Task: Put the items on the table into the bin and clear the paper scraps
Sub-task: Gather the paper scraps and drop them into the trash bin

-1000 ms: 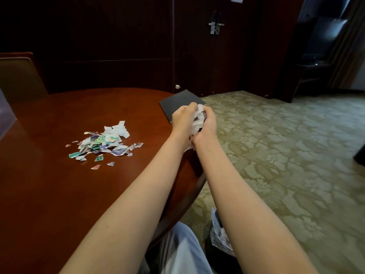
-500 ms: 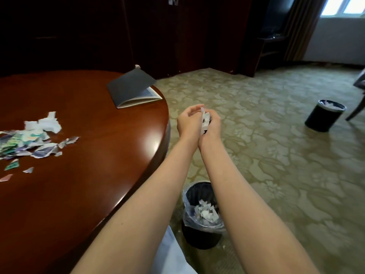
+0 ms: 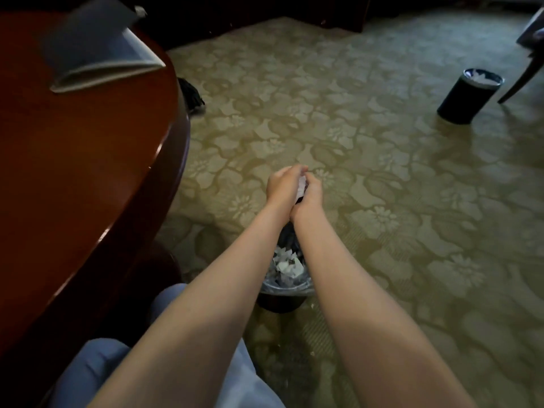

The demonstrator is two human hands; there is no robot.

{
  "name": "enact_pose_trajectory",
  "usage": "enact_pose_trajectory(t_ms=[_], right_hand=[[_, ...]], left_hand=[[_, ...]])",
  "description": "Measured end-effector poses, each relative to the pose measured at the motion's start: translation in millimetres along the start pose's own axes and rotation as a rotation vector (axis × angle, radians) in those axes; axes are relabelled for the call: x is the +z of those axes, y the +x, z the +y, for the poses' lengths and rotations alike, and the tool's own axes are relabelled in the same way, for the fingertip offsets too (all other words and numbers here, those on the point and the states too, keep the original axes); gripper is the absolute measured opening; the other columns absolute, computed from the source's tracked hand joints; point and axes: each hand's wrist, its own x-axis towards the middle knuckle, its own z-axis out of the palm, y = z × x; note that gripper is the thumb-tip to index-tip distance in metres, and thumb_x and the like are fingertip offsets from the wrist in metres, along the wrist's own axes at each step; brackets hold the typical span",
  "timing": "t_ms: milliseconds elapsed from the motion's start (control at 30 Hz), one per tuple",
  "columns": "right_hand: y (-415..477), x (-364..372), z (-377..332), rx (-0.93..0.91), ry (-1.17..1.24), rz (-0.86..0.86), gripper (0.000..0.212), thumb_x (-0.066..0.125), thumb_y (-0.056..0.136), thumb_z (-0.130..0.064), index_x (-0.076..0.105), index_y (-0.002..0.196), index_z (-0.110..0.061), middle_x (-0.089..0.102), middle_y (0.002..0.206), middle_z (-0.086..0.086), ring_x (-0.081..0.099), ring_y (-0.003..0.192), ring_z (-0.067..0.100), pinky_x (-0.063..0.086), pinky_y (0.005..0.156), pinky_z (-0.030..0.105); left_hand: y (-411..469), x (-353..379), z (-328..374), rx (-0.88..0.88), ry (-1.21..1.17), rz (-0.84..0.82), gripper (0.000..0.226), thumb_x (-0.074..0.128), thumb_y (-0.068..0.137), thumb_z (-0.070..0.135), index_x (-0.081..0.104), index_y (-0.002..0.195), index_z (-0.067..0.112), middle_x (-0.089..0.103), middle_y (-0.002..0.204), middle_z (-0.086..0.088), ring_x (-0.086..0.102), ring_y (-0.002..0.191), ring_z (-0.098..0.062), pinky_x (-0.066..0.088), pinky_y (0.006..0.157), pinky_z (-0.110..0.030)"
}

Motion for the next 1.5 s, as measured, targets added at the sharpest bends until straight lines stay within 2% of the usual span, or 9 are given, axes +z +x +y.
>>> enact_pose_trajectory(t_ms=[100, 367, 633, 867, 1000, 1067, 1167, 1267, 1500], right_hand=[[9.8, -22.7, 10.2, 0.063, 0.076, 0.100, 0.032, 0.041, 0.094, -0.020, 0.044, 0.062, -0.015, 0.048, 0.062, 0.001, 0.046, 0.054, 0.013, 0.037, 0.051, 0.021], [52.7, -63.4, 39.3, 0.215, -0.028, 0.320, 0.032, 0.051, 0.088, -0.021, 0.043, 0.057, -0.016, 0.047, 0.054, -0.004, 0.045, 0.044, 0.012, 0.034, 0.037, 0.010], [92.0, -101.7, 75.9, 0.280, -0.164, 0.296, 0.040, 0.077, 0.064, -0.049, 0.057, 0.087, -0.023, 0.058, 0.082, -0.004, 0.058, 0.079, 0.018, 0.052, 0.070, 0.033], [104.4, -119.9, 82.9, 0.434, -0.077, 0.339, 0.057, 0.069, 0.073, -0.044, 0.059, 0.119, -0.012, 0.066, 0.110, 0.008, 0.063, 0.099, 0.028, 0.052, 0.077, 0.035], [104.5, -124.1, 82.2, 0.493, -0.024, 0.316, 0.052, 0.053, 0.085, -0.046, 0.059, 0.122, -0.010, 0.060, 0.126, 0.011, 0.057, 0.114, 0.030, 0.044, 0.093, 0.038], [103.3, -127.5, 79.5, 0.481, 0.009, 0.306, 0.045, 0.047, 0.090, -0.043, 0.059, 0.116, -0.009, 0.061, 0.123, 0.011, 0.060, 0.099, 0.030, 0.042, 0.094, 0.038], [99.2, -131.9, 74.1, 0.470, -0.016, 0.348, 0.037, 0.048, 0.091, -0.038, 0.057, 0.108, -0.007, 0.063, 0.105, 0.014, 0.059, 0.083, 0.028, 0.046, 0.084, 0.037], [91.3, -132.3, 67.3, 0.474, -0.025, 0.379, 0.037, 0.047, 0.093, -0.033, 0.051, 0.118, -0.007, 0.053, 0.127, 0.017, 0.053, 0.118, 0.031, 0.043, 0.093, 0.038], [70.9, -122.1, 49.2, 0.360, -0.092, 0.351, 0.051, 0.040, 0.097, -0.032, 0.032, 0.144, -0.012, 0.028, 0.150, 0.018, 0.031, 0.138, 0.029, 0.028, 0.111, 0.039]], left_hand=[[14.9, -2.5, -32.0, -0.042, 0.088, -0.022, 0.025, 0.058, 0.088, 0.014, 0.058, 0.062, 0.017, 0.058, 0.052, 0.007, 0.052, 0.059, -0.013, 0.042, 0.061, -0.022], [44.9, -17.0, -89.2, -0.140, 0.232, 0.018, 0.010, 0.056, 0.089, 0.019, 0.064, 0.083, 0.015, 0.060, 0.073, 0.005, 0.056, 0.073, -0.016, 0.044, 0.064, -0.025], [60.4, -17.8, -118.9, -0.508, 0.083, 0.047, 0.018, 0.050, 0.086, 0.023, 0.061, 0.074, 0.017, 0.062, 0.073, -0.005, 0.056, 0.063, -0.020, 0.042, 0.055, -0.025], [77.2, -22.5, -140.4, -0.662, 0.127, 0.029, 0.023, 0.043, 0.090, 0.027, 0.059, 0.098, 0.013, 0.062, 0.103, -0.016, 0.057, 0.091, -0.031, 0.046, 0.086, -0.039], [81.1, -23.9, -142.9, -0.688, 0.091, 0.010, 0.026, 0.040, 0.095, 0.025, 0.058, 0.099, 0.007, 0.063, 0.090, -0.015, 0.059, 0.079, -0.029, 0.048, 0.077, -0.036], [81.5, -23.7, -141.6, -0.691, 0.105, 0.007, 0.027, 0.036, 0.097, 0.024, 0.055, 0.090, 0.006, 0.058, 0.081, -0.013, 0.055, 0.071, -0.026, 0.047, 0.066, -0.032], [80.4, -25.1, -138.5, -0.694, 0.136, -0.015, 0.032, 0.035, 0.097, 0.026, 0.054, 0.109, 0.002, 0.059, 0.095, -0.015, 0.058, 0.084, -0.029, 0.046, 0.081, -0.037], [78.0, -27.7, -135.4, -0.683, 0.187, -0.006, 0.033, 0.034, 0.098, 0.025, 0.045, 0.124, 0.007, 0.052, 0.114, -0.012, 0.052, 0.116, -0.033, 0.040, 0.098, -0.040], [57.5, -35.3, -106.1, -0.580, 0.245, 0.016, 0.037, 0.034, 0.099, 0.024, 0.043, 0.134, 0.013, 0.048, 0.125, -0.012, 0.050, 0.113, -0.027, 0.040, 0.089, -0.038]])
